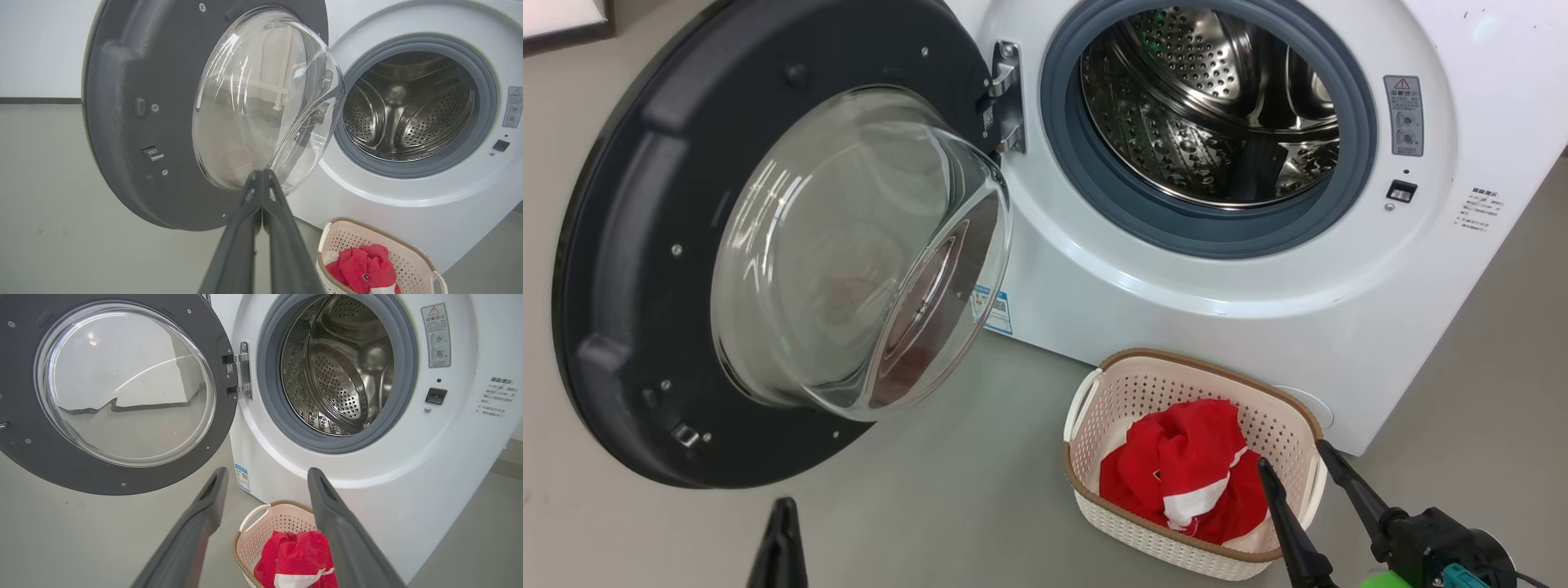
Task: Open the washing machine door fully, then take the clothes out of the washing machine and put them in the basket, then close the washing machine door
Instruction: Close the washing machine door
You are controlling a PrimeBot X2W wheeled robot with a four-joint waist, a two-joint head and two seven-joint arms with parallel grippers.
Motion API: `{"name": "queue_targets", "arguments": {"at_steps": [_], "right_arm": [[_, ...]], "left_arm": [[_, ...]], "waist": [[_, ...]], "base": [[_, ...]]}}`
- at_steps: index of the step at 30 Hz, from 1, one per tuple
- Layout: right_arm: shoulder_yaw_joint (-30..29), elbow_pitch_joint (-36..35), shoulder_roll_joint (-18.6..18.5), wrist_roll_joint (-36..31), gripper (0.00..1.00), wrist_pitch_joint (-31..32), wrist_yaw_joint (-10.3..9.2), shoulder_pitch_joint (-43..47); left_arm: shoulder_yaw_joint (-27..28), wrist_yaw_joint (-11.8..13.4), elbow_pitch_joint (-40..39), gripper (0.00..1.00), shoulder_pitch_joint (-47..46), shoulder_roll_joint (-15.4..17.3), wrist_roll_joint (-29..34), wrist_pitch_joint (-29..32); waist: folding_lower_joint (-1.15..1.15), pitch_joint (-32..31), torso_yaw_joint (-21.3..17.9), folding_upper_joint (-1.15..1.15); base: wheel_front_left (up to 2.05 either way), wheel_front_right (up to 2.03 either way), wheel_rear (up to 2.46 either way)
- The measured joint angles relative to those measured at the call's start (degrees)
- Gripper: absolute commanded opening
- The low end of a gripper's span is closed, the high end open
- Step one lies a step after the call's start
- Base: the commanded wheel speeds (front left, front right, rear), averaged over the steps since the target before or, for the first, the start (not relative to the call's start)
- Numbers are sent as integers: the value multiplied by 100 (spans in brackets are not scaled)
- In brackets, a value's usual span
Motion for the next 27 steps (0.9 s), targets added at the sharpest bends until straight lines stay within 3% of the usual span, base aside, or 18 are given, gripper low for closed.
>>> {"name": "queue_targets", "arguments": {"at_steps": [4, 8, 14, 20, 27], "right_arm": [[-11, -14, 0, -1, 100, 0, 0, -1], [-31, -53, 0, -16, 100, 1, 0, -3], [-47, -98, 0, -48, 100, 43, 0, -15], [-81, -164, 0, -63, 100, 51, 0, -19], [-135, -247, 0, -122, 100, 107, 0, -19]], "left_arm": [[331, -525, -354, 0, -13, -290, -1027, -180], [836, -1155, -757, 0, -63, -522, -2533, -261], [1773, -1766, -1247, 0, -319, -634, -4680, -301], [2907, -1916, -1377, 0, -788, -402, -6095, -166], [3724, -1816, -556, 0, -1539, 399, -6908, 230]], "waist": [[0, 25, 15, 0], [0, 62, 37, 0], [0, 130, 48, 0], [0, 223, 42, 0], [0, 332, 19, 0]], "base": [[0, 0, 0], [0, 0, 0], [0, 0, 0], [0, 0, 0], [0, 0, 0]]}}
